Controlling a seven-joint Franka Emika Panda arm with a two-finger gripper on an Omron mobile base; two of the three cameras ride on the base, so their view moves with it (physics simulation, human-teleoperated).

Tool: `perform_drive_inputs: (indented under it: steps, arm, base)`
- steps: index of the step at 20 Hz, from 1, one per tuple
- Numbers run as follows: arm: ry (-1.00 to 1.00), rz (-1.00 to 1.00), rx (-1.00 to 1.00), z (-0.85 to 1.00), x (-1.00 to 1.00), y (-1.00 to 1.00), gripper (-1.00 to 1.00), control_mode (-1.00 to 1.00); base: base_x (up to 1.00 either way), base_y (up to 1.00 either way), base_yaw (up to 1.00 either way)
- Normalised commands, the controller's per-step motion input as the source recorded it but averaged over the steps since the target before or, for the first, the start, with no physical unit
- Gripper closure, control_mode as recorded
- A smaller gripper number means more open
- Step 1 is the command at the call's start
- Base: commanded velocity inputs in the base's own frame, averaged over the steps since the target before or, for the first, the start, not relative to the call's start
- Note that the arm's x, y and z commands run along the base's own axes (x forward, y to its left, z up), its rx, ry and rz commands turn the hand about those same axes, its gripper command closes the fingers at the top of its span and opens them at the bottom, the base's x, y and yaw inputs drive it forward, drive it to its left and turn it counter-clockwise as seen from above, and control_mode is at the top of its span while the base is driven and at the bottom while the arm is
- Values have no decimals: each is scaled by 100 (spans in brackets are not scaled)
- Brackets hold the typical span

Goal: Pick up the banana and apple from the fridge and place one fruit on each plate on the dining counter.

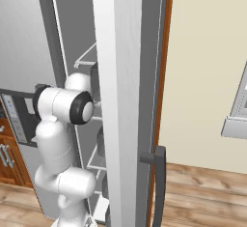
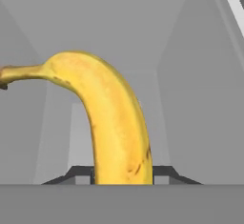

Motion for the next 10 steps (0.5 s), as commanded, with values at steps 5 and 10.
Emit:
perform_drive_inputs:
  steps: [5, 10]
  arm:
    - [-13, 0, 0, 17, -65, 12, 100, -100]
    - [-5, 0, 0, 38, -61, 28, 100, -100]
  base:
    - [0, 0, 0]
    - [0, 0, 0]
